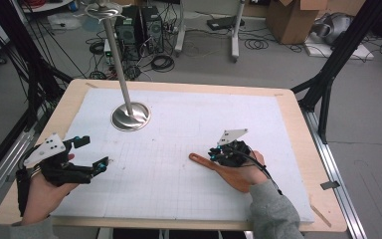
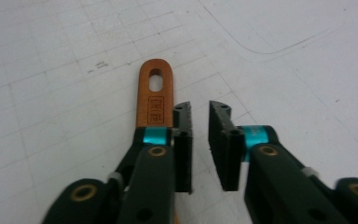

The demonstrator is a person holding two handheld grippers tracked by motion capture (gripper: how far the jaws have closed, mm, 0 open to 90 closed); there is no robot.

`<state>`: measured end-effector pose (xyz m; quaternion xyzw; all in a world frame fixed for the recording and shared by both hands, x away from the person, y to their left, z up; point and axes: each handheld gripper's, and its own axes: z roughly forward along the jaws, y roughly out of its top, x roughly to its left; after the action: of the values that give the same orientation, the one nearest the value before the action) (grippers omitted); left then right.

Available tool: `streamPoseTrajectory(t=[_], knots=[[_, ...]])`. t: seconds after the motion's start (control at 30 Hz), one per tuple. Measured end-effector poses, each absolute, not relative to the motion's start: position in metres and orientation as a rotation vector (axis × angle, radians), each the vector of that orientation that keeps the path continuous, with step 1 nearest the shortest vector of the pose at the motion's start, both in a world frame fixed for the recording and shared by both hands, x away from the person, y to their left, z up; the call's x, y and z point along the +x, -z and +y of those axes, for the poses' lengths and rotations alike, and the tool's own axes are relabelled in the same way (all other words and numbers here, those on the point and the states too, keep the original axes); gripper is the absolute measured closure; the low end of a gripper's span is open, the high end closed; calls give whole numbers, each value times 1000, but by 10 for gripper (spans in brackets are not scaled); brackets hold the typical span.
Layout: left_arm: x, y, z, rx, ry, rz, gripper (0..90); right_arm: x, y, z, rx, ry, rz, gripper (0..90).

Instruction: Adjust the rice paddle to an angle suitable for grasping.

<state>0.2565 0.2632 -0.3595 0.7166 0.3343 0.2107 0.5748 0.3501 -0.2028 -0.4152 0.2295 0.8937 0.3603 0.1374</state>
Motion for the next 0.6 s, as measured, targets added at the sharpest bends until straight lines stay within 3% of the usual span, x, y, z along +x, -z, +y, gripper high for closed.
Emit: streamPoseTrajectory(t=[0.2, 0.27, 0.6], knots=[[261, 359, 260, 1682, -487, 771, 18, 343, 410, -203, 627, -1055, 2595, 589], [263, 358, 259, 1678, -483, 767, 18, 341, 408, -203, 635, -1063, 2609, 487], [279, 356, 248, 1679, -450, 727, 18, 332, 399, -214, 693, -1128, 2603, 303]])
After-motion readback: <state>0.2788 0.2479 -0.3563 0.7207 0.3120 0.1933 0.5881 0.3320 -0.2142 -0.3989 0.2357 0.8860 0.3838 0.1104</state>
